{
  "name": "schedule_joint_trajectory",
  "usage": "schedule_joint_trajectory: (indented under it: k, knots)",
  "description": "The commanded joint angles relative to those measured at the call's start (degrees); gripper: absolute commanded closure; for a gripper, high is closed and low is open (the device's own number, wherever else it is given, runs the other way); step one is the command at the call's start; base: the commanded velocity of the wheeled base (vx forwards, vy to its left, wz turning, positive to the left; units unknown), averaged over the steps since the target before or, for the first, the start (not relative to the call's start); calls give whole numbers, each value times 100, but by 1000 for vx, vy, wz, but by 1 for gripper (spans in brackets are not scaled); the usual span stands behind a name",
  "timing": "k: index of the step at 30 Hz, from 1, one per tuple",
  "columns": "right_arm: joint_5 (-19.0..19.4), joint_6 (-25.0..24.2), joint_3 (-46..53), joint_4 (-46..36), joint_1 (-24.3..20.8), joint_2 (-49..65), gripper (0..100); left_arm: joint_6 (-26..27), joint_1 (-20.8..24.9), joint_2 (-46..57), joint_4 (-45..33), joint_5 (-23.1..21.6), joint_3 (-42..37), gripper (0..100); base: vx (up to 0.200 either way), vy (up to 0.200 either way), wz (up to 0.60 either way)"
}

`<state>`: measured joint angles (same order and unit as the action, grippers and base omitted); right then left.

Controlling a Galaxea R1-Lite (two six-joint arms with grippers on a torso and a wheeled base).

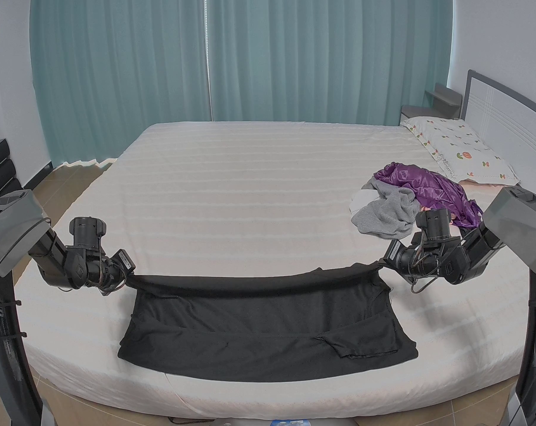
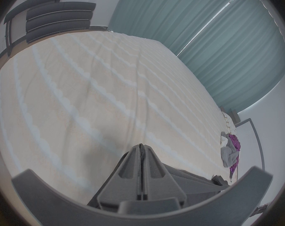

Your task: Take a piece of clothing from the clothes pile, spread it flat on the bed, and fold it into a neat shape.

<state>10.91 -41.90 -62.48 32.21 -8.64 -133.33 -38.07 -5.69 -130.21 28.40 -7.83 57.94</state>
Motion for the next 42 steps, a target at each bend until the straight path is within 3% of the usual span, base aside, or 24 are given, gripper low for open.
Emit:
schedule_joint_trajectory:
  k: [1,13,42]
  knots:
    - [95,33,491,198,-15,202,100,133,-2,285,104,0,-530,100,0,0,0]
    - [227,709,1440,831,38,-18,100,415,42,259,605,0,-1452,100,0,0,0]
    - [183,1184,1932,857,-41,-132,100,705,121,198,605,9,-1769,100,0,0,0]
